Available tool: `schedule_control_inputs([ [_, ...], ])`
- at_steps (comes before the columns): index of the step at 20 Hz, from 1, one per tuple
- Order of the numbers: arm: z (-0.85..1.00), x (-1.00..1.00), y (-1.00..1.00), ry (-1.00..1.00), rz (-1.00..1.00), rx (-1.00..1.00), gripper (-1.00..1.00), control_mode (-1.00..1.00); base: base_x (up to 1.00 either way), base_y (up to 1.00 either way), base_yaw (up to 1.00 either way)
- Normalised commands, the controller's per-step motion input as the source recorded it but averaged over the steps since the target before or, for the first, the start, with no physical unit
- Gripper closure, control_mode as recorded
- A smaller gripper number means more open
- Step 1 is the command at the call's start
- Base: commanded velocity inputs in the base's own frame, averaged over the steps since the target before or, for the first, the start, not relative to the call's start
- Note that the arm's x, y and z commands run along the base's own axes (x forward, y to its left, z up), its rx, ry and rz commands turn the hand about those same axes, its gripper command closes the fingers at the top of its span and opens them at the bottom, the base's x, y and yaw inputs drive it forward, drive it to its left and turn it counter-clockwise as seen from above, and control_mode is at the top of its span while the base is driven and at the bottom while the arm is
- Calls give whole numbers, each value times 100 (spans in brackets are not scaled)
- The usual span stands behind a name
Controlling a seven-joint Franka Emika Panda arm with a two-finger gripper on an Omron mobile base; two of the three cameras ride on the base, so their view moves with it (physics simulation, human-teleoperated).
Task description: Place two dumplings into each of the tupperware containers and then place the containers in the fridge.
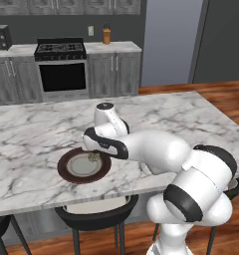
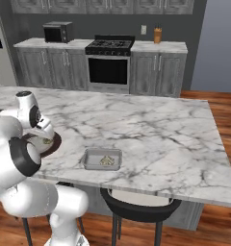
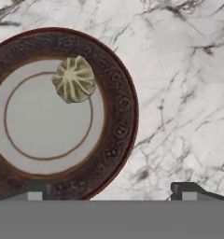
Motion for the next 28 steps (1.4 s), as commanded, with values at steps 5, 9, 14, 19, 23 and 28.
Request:
schedule_control_inputs([
  [5, -34, 50, 4, -7, 2, 0, -100, -100, 0, 0, 0],
  [9, -23, 43, 24, -3, 1, -3, -100, -100, 0, 0, 0],
  [14, -20, 24, 48, -1, 0, -11, -100, -100, 0, 0, 0],
  [19, -16, 32, 4, 0, 0, -6, -100, -100, 0, 0, 0],
  [23, -2, 25, -5, 0, -1, 0, -100, -100, 0, 0, 0],
  [28, -21, 3, -14, 0, -3, 0, -100, -100, 0, 0, 0],
])
